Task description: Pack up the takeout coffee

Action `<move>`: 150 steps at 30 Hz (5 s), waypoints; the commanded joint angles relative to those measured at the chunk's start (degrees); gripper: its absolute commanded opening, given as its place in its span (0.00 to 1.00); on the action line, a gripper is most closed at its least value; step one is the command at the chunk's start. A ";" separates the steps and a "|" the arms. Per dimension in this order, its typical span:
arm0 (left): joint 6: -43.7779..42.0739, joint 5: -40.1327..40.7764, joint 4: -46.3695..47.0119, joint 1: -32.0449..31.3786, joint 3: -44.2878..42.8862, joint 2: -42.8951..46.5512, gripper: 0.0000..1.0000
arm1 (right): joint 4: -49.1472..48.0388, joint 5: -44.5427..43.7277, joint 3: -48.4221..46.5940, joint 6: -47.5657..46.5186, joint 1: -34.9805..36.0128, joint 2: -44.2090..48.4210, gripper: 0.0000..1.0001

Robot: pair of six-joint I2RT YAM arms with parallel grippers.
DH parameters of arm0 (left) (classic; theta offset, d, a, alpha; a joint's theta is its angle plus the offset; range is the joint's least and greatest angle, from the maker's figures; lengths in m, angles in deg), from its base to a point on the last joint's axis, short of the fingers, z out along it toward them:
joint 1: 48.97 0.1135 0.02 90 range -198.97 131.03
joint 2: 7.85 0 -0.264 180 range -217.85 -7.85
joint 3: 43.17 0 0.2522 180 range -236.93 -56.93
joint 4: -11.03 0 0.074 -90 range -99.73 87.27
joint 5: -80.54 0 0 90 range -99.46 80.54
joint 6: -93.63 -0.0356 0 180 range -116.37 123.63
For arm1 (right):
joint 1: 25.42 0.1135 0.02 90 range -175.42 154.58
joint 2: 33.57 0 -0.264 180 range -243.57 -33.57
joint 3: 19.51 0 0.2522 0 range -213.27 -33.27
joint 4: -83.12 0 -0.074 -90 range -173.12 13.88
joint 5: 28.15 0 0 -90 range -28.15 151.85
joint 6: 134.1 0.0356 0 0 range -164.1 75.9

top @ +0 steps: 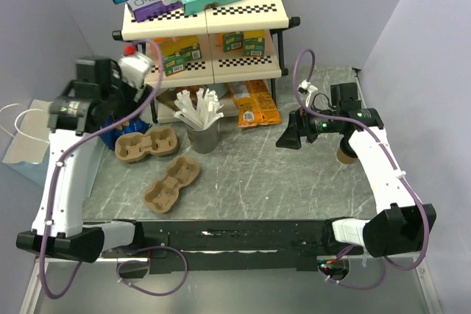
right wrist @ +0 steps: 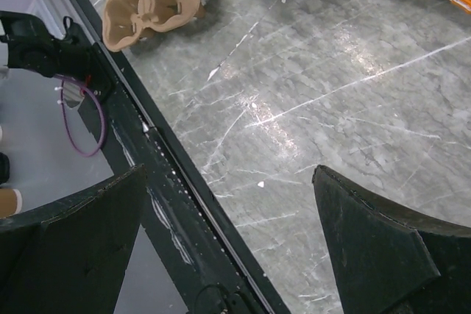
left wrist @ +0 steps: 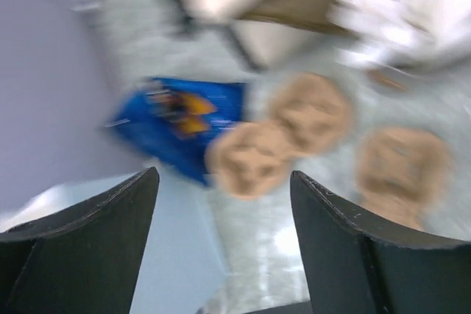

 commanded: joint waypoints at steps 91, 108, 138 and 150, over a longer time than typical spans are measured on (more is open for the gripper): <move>-17.34 -13.25 23.65 31.63 -34.86 7.03 0.01 | -1.39 3.60 -13.58 -0.92 3.23 -11.09 1.00; 33.48 -62.64 69.88 38.12 -29.33 5.47 0.01 | -4.03 3.07 -15.69 1.73 -3.18 -9.42 0.99; 14.59 -31.65 52.78 -16.04 -42.35 -16.08 0.01 | -1.56 -10.19 -15.35 -0.74 -7.58 -0.46 1.00; 1.04 -21.88 46.80 -37.18 -26.98 -16.78 0.01 | -1.57 -25.41 -14.20 -0.65 -11.53 3.85 1.00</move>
